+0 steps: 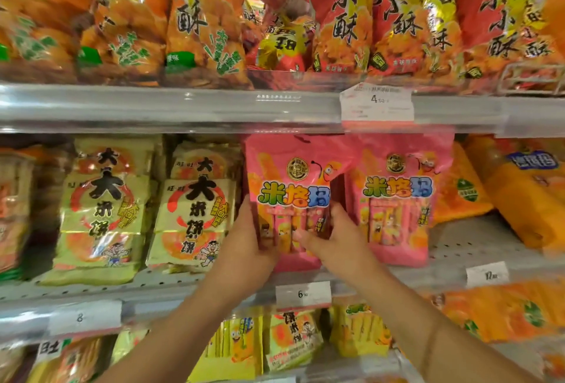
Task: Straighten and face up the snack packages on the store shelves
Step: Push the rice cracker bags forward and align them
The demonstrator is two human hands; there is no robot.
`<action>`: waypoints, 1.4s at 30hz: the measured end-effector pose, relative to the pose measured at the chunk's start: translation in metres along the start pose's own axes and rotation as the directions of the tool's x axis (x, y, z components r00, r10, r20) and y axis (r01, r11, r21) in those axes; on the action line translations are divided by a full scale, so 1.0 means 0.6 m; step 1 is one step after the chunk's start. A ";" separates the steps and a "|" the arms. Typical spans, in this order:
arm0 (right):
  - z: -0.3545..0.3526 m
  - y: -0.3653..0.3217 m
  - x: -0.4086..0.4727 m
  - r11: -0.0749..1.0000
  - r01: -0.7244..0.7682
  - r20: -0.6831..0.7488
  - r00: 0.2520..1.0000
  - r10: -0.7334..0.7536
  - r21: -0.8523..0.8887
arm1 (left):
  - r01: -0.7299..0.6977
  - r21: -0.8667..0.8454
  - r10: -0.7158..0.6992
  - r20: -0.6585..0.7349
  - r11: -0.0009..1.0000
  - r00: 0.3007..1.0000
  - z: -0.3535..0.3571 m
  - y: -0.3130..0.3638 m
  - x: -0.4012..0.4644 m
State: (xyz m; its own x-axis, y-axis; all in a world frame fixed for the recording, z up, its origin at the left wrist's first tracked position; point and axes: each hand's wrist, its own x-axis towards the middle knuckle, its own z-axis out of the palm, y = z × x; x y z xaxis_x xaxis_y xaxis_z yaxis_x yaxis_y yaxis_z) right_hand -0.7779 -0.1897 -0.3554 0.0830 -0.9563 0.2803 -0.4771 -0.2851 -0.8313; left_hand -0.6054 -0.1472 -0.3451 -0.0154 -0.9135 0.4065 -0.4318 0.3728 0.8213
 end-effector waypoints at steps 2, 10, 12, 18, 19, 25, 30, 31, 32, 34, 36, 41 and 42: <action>-0.004 -0.006 -0.006 1.000 -0.021 0.020 1.000 0.020 0.002 | 0.007 -0.021 -0.007 -0.006 1.000 1.000 -0.004 0.004 -0.005; 0.020 -0.054 -0.095 0.829 0.435 -0.143 0.850 -0.507 -0.352 | -0.062 0.506 0.204 -0.230 0.860 0.952 -0.131 -0.025 -0.061; 0.051 -0.079 -0.099 0.738 0.580 -0.009 0.784 -0.620 -0.344 | 0.013 0.635 0.199 -0.262 0.772 0.944 -0.172 -0.048 -0.083; 0.200 -0.148 -0.070 0.679 0.677 0.315 0.735 -0.601 -0.283 | 0.178 0.752 0.068 -0.284 0.634 0.956 -0.285 -0.124 -0.166; 0.228 -0.158 -0.066 0.675 0.682 0.336 0.729 -0.596 -0.282 | 0.214 0.752 0.032 -0.299 0.623 0.954 -0.305 -0.136 -0.178; 0.384 -0.218 -0.077 0.627 0.711 0.474 0.692 -0.544 -0.319 | 0.289 0.804 -0.037 -0.317 0.520 0.948 -0.433 -0.202 -0.238; 0.495 -0.265 -0.095 0.585 0.732 0.558 0.664 -0.497 -0.349 | 0.281 0.829 -0.024 -0.308 0.483 0.951 -0.530 -0.251 -0.274; 0.517 -0.273 -0.100 0.588 0.729 0.567 0.665 -0.485 -0.352 | 0.285 0.834 -0.042 -0.302 0.473 0.952 -0.546 -0.261 -0.279; 0.537 -0.280 -0.106 0.589 0.722 0.571 0.672 -0.471 -0.364 | 0.289 0.838 -0.066 -0.293 0.462 0.954 -0.560 -0.270 -0.284; 0.568 -0.282 -0.118 0.562 0.708 0.571 0.694 -0.439 -0.428 | 0.282 0.848 -0.100 -0.266 0.448 0.959 -0.579 -0.287 -0.290; 0.582 -0.276 -0.128 0.518 0.694 0.553 0.716 -0.425 -0.501 | 0.247 0.865 -0.079 -0.237 0.437 0.968 -0.588 -0.299 -0.295; 0.578 -0.278 -0.130 0.543 0.666 0.533 0.742 -0.407 -0.511 | 0.166 0.865 0.063 -0.221 0.474 0.973 -0.597 -0.310 -0.290; 0.576 -0.280 -0.130 0.557 0.661 0.532 0.744 -0.403 -0.503 | 0.146 0.855 0.100 -0.224 0.497 0.970 -0.600 -0.311 -0.287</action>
State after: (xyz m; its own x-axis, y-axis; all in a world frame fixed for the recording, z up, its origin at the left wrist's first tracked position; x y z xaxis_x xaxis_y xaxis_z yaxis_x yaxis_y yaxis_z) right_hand -0.4020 -0.0898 -0.4033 0.7199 -0.6313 0.2884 -0.6507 -0.7585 -0.0359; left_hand -0.1974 -0.0008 -0.4244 0.1437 -0.8121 0.5656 -0.9882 -0.0875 0.1254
